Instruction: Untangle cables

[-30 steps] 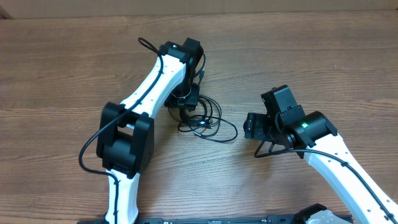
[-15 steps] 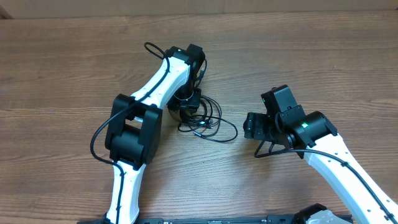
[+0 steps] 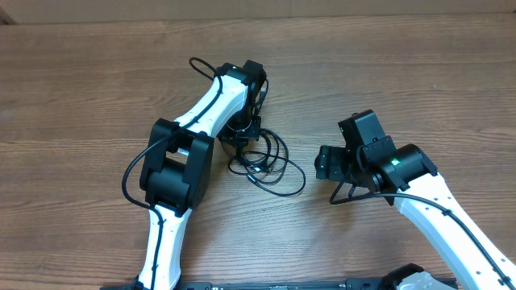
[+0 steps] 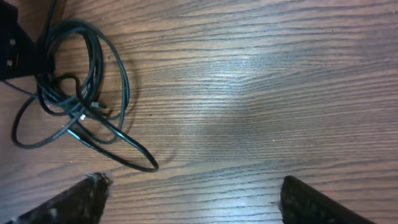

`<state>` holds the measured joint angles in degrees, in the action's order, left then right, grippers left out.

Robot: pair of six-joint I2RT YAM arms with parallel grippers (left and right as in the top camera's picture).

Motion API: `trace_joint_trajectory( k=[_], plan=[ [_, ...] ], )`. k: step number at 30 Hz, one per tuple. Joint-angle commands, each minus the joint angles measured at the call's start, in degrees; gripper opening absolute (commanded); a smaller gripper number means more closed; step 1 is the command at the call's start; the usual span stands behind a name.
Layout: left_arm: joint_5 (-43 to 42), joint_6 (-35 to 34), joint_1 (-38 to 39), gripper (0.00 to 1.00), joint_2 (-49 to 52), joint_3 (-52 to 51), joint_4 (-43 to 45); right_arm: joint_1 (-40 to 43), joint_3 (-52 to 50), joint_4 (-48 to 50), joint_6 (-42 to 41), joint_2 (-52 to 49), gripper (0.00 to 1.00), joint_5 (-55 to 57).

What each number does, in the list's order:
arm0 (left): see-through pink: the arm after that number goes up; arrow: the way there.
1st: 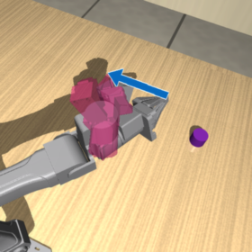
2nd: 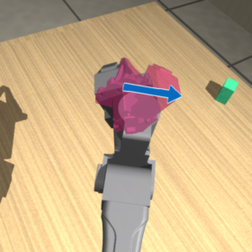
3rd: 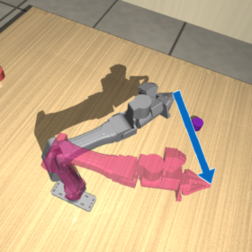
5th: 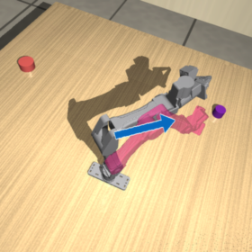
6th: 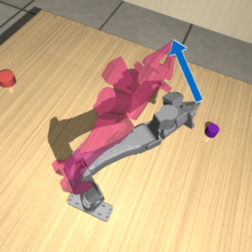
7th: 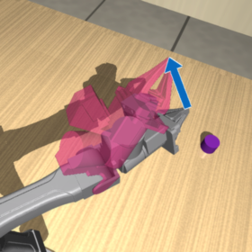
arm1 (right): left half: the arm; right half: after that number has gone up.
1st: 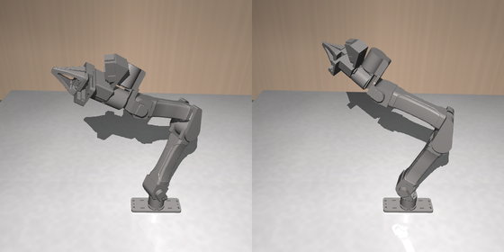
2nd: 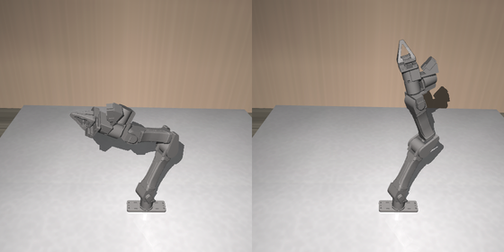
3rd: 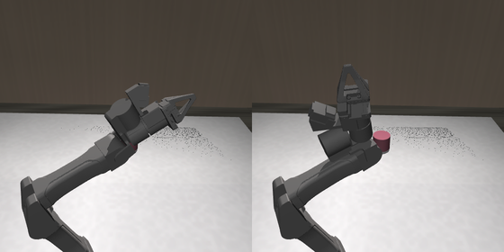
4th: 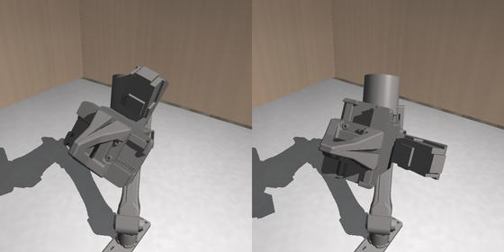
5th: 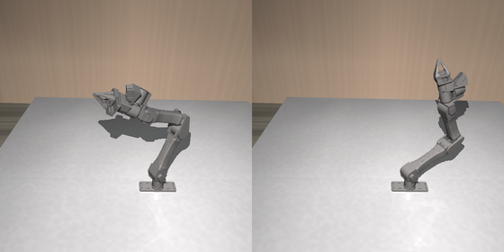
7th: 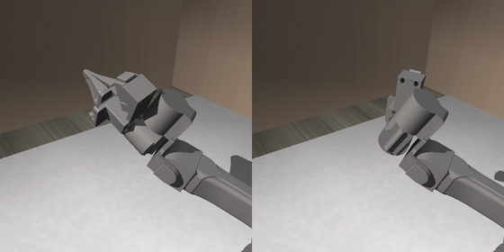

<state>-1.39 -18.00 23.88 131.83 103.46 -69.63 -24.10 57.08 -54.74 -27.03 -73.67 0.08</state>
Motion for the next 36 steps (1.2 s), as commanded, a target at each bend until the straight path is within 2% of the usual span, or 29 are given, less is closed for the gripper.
trace_joint_trajectory(
  k=[1, 9, 14, 19, 26, 31, 36],
  plan=[
    [-2.3, 2.7, -0.3, 0.04, -6.7, 0.4, 1.0, 0.0, 0.0, 1.2, -0.2, -0.1, 0.92, 0.5],
    [-9.2, 14.7, -0.2, 0.04, -23.2, 0.6, 2.1, 0.0, 0.0, 10.2, 2.0, -0.1, 0.99, -4.2],
    [-9.2, 17.9, -0.2, 0.04, -29.3, 0.6, 0.4, 0.0, 0.0, 18.9, 8.1, -0.1, 0.99, -14.0],
    [-10.6, 19.6, -0.2, 0.04, -30.7, 0.6, -2.7, 0.0, 0.0, 27.0, 11.0, -0.1, 0.97, -21.0],
    [-11.8, 19.7, -0.2, 0.04, -30.7, 0.6, -3.2, 0.0, 0.0, 33.4, 11.0, -0.1, 0.9, -32.1],
    [-20.2, 23.6, -0.3, 0.04, -30.7, 0.6, -2.3, -0.1, 0.0, 32.3, 11.0, -0.1, 0.85, -32.8],
    [-28.4, 27.4, -0.6, 0.04, -30.7, 0.6, -1.1, -0.1, -0.1, 31.0, 11.0, -0.1, 0.69, -32.7]
  ],
)
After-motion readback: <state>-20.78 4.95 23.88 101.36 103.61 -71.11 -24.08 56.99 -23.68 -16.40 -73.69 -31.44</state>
